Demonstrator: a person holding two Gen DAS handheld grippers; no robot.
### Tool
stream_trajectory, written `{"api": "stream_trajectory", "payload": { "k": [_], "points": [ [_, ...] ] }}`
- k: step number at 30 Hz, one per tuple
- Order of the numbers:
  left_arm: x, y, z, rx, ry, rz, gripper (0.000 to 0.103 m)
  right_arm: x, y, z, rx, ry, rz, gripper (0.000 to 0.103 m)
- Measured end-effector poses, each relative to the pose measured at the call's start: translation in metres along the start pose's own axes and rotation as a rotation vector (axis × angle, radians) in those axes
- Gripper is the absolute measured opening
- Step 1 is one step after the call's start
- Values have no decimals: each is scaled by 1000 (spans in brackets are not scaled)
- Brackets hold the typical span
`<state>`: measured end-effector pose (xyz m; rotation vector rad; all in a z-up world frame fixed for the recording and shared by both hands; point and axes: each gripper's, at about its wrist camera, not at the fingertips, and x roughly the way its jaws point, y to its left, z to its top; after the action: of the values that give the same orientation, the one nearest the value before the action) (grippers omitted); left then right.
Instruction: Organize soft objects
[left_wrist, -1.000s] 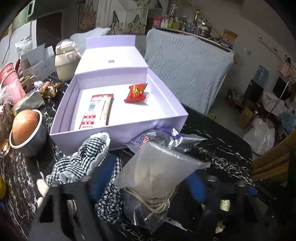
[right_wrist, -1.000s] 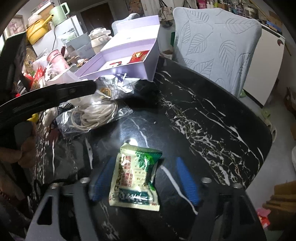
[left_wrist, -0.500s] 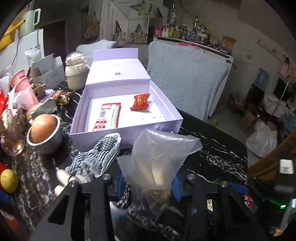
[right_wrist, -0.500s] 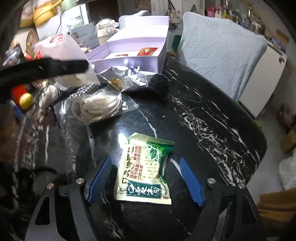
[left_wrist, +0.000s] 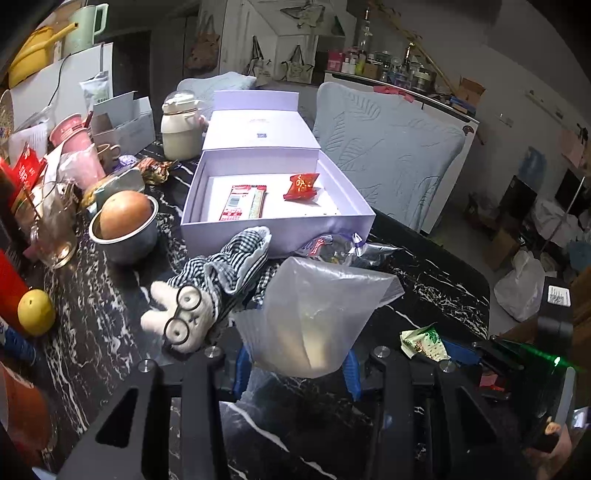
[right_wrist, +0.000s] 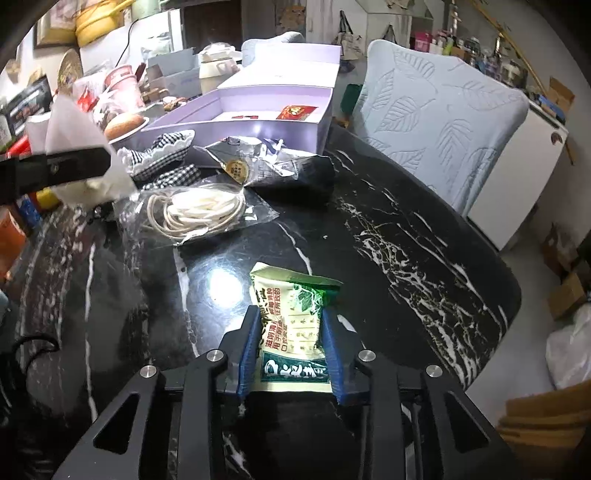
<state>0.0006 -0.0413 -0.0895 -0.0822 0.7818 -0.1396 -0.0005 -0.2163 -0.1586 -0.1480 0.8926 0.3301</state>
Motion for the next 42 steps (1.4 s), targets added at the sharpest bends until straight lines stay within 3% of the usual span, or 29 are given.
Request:
{"api": "stream_trajectory", "payload": {
  "k": [3, 18, 31, 42],
  "points": [
    [-3, 0, -2, -1, -5, -1, 40, -1, -5, -2, 36, -1, 41, 32],
    [-23, 2, 5, 7, -67, -25, 40, -43, -10, 2, 69, -92, 85, 32],
    [-38, -7, 37, 30, -155, -22, 40, -80, -9, 48, 16, -237, 135, 32],
    [-37, -14, 94, 62, -247, 11, 40, -83, -13, 107, -17, -346, 160, 32]
  ]
}}
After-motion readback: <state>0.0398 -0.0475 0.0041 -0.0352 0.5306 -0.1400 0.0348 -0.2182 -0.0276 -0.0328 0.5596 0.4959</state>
